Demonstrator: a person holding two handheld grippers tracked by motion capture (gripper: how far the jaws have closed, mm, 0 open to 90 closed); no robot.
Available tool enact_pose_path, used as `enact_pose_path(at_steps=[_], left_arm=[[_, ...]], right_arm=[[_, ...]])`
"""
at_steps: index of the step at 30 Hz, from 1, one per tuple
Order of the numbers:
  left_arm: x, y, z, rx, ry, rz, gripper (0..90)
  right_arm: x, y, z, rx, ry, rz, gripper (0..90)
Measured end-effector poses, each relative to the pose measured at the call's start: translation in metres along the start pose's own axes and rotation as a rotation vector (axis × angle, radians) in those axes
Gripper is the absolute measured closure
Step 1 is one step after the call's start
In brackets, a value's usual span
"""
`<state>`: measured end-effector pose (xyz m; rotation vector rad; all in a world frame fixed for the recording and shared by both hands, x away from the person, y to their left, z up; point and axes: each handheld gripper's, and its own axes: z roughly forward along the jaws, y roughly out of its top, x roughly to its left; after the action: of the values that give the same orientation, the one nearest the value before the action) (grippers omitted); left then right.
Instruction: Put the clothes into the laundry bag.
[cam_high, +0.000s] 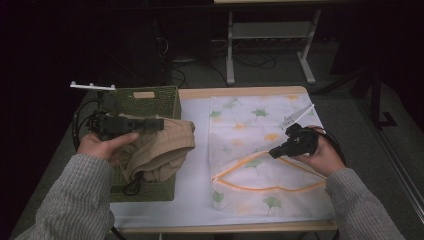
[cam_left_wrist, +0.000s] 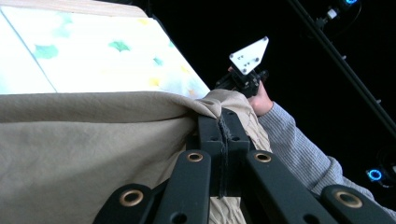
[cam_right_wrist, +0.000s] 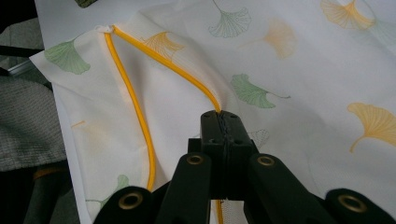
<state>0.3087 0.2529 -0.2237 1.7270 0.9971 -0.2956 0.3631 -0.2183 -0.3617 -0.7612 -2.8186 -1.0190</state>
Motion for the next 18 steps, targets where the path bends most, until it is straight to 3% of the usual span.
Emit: enact_pose_path(at_steps=[5, 8, 13, 18], left_arm=[[-0.009, 0.005, 0.009, 0.013, -0.019, 0.017, 90.0], [-0.015, 0.008, 0.016, 0.010, -0.058, 0.022, 90.0], [-0.026, 0.013, 0.027, 0.035, -0.068, 0.044, 90.0], [-0.045, 0.025, 0.048, 0.070, -0.091, 0.083, 90.0]], right_arm=[[-0.001, 0.000, 0.001, 0.002, 0.002, 0.006, 89.2], [0.000, 0.002, 0.000, 0.002, 0.002, 0.006, 89.2], [0.000, 0.003, 0.000, 0.001, 0.003, -0.001, 89.2], [0.000, 0.004, -0.001, -0.003, 0.002, -0.006, 89.2]])
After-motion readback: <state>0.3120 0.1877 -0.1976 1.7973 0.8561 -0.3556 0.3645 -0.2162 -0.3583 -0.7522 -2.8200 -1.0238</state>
